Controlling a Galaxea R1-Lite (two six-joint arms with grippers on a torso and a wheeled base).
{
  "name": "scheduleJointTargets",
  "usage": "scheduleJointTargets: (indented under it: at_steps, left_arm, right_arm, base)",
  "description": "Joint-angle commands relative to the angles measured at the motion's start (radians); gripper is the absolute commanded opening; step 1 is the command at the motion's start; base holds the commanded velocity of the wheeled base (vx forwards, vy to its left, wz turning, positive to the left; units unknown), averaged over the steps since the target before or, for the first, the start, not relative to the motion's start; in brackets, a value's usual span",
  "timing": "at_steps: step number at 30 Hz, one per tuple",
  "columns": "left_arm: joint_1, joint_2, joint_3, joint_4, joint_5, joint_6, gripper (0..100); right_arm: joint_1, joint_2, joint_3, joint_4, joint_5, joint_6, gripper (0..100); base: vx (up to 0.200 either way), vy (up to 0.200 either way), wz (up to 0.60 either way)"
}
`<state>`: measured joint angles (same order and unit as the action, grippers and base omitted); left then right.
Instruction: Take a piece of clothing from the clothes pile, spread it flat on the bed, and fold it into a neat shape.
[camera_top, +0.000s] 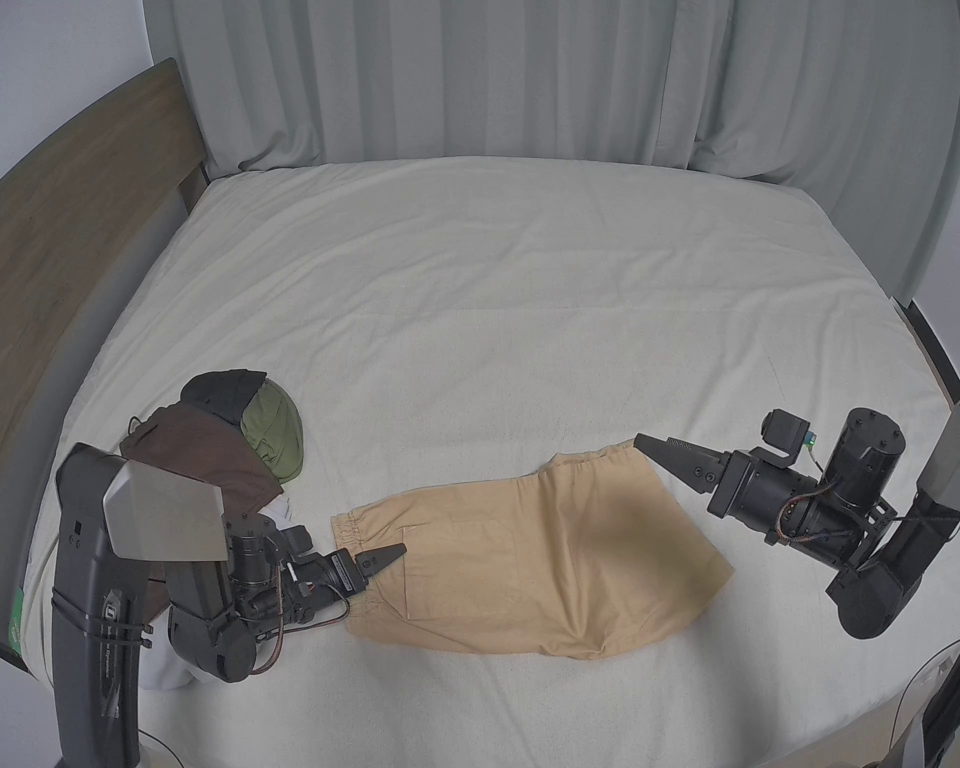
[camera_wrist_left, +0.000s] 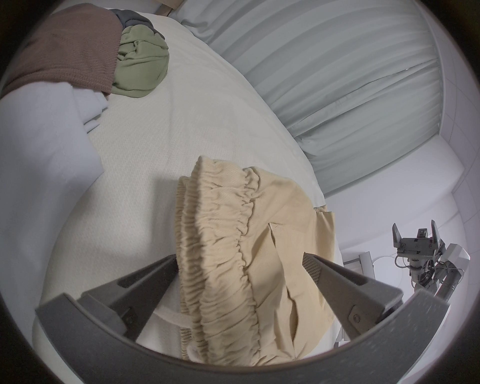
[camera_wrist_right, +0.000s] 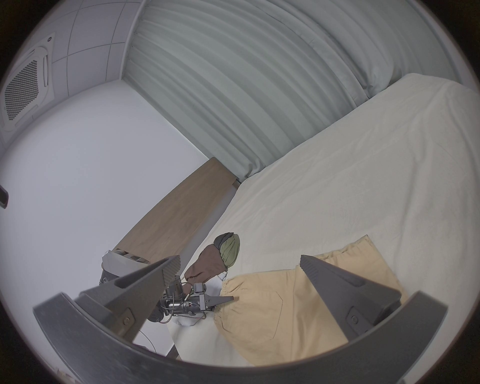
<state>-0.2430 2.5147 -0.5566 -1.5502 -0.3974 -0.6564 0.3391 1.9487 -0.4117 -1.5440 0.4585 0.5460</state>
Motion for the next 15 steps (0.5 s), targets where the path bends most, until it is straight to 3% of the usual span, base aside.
scheduleJointTargets:
  at_steps: [1,7,8,15]
  left_arm:
    - [-0.002,0.0,0.0,-0.002,-0.001,0.001,100]
    - [-0.004,0.0,0.004,-0.002,-0.001,0.004,100]
    - [-0.004,0.0,0.004,-0.002,-0.001,0.004,0]
    - [-0.002,0.0,0.014,-0.002,-0.001,0.009,0]
  right_arm:
    - [0.001,0.003,0.001,-0.001,0.0,0.0,100]
    - [0.001,0.004,0.001,-0.001,0.0,0.0,100]
    - [0.0,0.004,0.001,-0.001,0.0,0.0,100]
    - [0.0,0.009,0.001,-0.001,0.0,0.0,100]
  base:
    - [0.0,0.0,0.0]
    - [0.0,0.0,0.0]
    - [0.0,0.0,0.0]
    - [0.0,0.0,0.0]
